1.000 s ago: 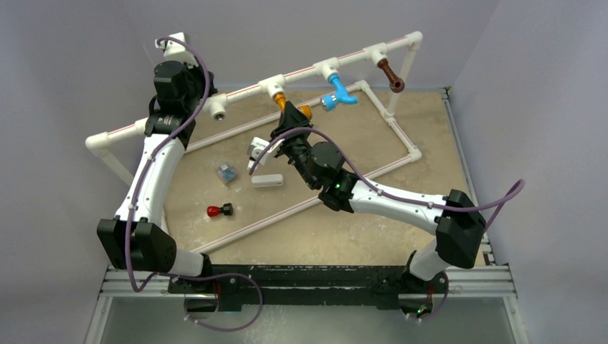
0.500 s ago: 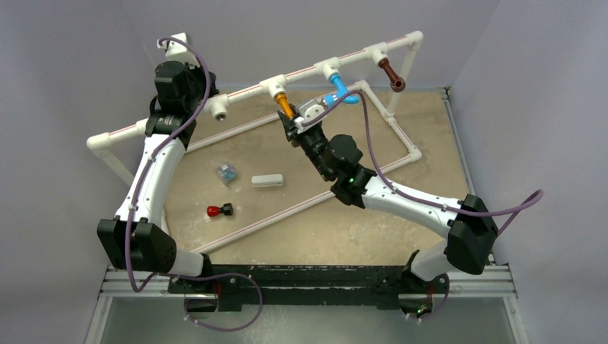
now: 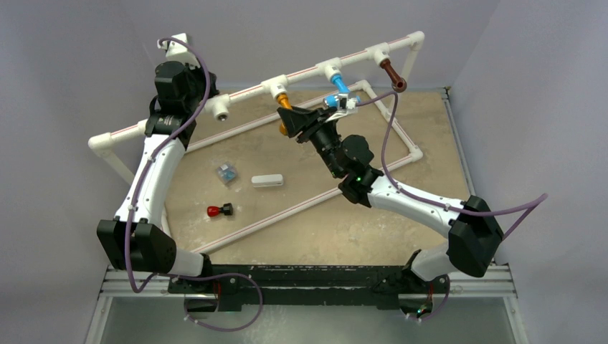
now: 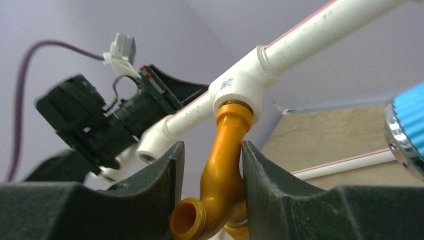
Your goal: Install the water faucets
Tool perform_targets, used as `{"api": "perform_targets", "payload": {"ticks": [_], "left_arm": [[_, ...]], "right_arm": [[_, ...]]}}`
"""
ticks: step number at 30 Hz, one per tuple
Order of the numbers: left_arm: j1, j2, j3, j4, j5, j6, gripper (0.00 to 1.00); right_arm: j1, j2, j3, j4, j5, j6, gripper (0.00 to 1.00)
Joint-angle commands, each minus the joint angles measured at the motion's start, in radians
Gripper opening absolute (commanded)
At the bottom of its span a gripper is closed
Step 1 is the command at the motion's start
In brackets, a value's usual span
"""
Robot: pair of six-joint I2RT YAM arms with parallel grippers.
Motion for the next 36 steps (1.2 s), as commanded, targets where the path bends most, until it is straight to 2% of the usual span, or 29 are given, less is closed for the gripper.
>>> {"api": "perform_targets", "payload": {"ticks": [1,9,16,20,22,26,30,36], "left_arm": [[-0.001,0.041,-0.057,-0.161,0.014,-0.001,0.0],[-0.001,0.038,-0.057,-0.16,0.013,-0.001,0.0],[-0.001,0.036,-0.057,-0.16,0.017,-0.001,0.0],[-0.001,0.036,-0.057,-0.159,0.019,-0.003,0.0],[-0.001,0.038,-0.057,-0.159,0.019,-0.003,0.0],[-0.001,0.038,-0.057,-0.159,0.017,-0.003,0.0],[-0.001,0.038,-0.057,-0.159,0.017,-0.003,0.0],[-0.001,0.04,-0.057,-0.159,0.013,-0.001,0.0]], "right_arm": [[-0.013,-0.044,-0.003,0.119,-0.026,0.473,0.0],[-0.013,-0.03,0.019,0.101,-0.031,0.674,0.0],[-0.012,-0.046,0.014,0.071,-0.044,0.662,0.0],[-0.013,-0.07,0.014,0.04,-0.045,0.555,0.32],[-0.012,-0.083,0.016,0.008,-0.046,0.493,0.44],[-0.013,-0.112,0.009,-0.049,-0.036,0.394,0.62],[-0.013,-0.135,0.009,-0.116,-0.019,0.309,0.73],[-0.013,-0.185,0.004,-0.208,0.041,0.132,0.78]]}}
